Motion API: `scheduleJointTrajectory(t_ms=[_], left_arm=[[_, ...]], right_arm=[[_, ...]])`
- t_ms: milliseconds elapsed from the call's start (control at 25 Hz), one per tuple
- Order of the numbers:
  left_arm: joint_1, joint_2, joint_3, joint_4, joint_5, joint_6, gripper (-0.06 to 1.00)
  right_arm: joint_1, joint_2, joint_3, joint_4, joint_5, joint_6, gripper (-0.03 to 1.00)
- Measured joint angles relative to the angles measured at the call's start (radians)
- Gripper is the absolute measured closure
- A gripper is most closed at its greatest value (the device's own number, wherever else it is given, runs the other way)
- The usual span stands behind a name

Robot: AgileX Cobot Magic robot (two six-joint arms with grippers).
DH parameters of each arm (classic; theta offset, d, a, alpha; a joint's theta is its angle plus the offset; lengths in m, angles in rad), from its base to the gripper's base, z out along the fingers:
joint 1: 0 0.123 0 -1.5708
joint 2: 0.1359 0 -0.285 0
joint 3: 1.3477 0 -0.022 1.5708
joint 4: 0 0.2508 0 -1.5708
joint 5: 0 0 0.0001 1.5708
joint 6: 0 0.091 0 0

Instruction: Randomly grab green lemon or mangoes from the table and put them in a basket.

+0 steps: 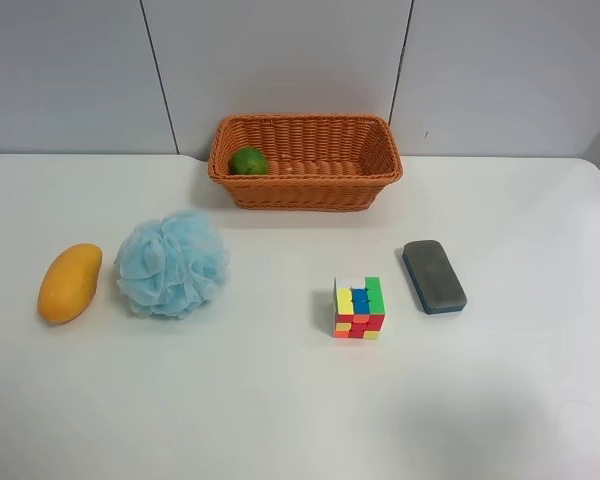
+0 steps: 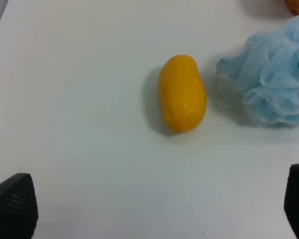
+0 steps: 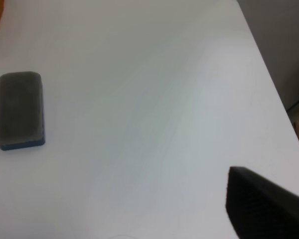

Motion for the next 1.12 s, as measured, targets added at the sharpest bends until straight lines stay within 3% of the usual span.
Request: scheduleJointTrajectory(t_ms=[200, 360, 1120], left_arm=[[-0.007, -0.004, 0.009, 0.019, -0.023, -0.038, -0.05], [-0.030, -0.004, 0.009, 0.079, -0.023, -0.114, -0.05], [-0.030, -0.004, 0.009, 0.088, -0.023, -0.125, -0.05]], right_arm=[[0.000, 0.000, 0.000, 0.000, 0.000, 0.000, -0.02], [0.000, 0.000, 0.000, 0.000, 0.000, 0.000, -0.02], [0.000, 0.000, 0.000, -0.001, 0.000, 0.000, -0.02]])
